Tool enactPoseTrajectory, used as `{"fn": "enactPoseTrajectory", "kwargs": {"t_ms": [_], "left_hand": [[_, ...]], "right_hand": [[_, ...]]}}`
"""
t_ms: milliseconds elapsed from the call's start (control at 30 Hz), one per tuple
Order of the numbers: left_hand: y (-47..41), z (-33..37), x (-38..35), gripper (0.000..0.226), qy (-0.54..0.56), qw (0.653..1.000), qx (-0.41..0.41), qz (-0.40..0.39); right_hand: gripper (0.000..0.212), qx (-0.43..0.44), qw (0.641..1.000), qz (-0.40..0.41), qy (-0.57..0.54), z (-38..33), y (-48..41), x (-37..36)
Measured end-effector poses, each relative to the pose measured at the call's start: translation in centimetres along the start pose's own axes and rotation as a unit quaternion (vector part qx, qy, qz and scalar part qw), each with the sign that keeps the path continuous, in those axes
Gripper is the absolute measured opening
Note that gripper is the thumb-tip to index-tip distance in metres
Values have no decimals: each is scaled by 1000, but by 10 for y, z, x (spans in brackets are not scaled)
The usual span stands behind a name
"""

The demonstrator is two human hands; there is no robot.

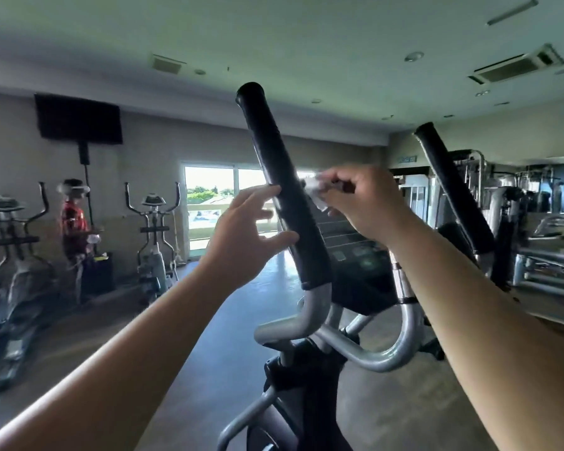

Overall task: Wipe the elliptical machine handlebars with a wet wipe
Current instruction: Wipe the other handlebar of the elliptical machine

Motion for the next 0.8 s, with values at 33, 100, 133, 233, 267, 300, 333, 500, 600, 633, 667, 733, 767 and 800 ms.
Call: {"fn": "enactPoseTrajectory", "kwargs": {"t_ms": [33,100,133,233,267,300,333,500,600,633,667,733,767,800], "left_hand": [[1,3,-1,76,-10,1000,8,5],[5,10,-4,73,-19,999,26,13],[7,14,-6,71,-22,999,34,13],[17,25,-13,67,-36,998,54,12],[20,29,-15,66,-40,997,61,13],[22,33,-16,65,-42,997,69,14],[24,37,-17,64,-42,996,79,16],[33,50,-23,60,-53,992,110,7],[38,52,-26,61,-73,991,115,6],[40,52,-26,62,-81,990,115,5],[41,54,-27,62,-88,989,116,5],[42,56,-28,61,-89,989,122,4],[43,58,-28,60,-84,989,125,3],[44,59,-28,60,-81,989,127,2]], "right_hand": [[19,5,1000,15,-18,4,-8,-3],[13,5,999,16,-37,11,-7,-12],[10,7,999,11,-37,15,2,-15],[17,28,999,-33,-33,21,36,-17],[18,36,997,-44,-42,24,39,-16],[16,40,997,-41,-58,26,37,-15],[14,41,996,-25,-74,28,30,-13],[20,43,994,-4,-96,31,32,-21],[24,57,994,-47,-79,32,74,-25],[24,66,993,-57,-77,30,80,-23],[25,79,993,-52,-73,28,78,-20],[24,114,991,-7,-71,21,64,-11],[20,126,989,8,-73,19,55,-10],[14,130,989,7,-69,19,48,-11]]}}
Point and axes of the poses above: each hand's wrist, its own y-axis away from the middle knuckle, its own x-axis out of the back of the hand, z = x × y, the point moved 2 cm from there along -y, towards the middle knuckle, and after that the axes turned 12 degrees about -z, right-handed, at the moved point
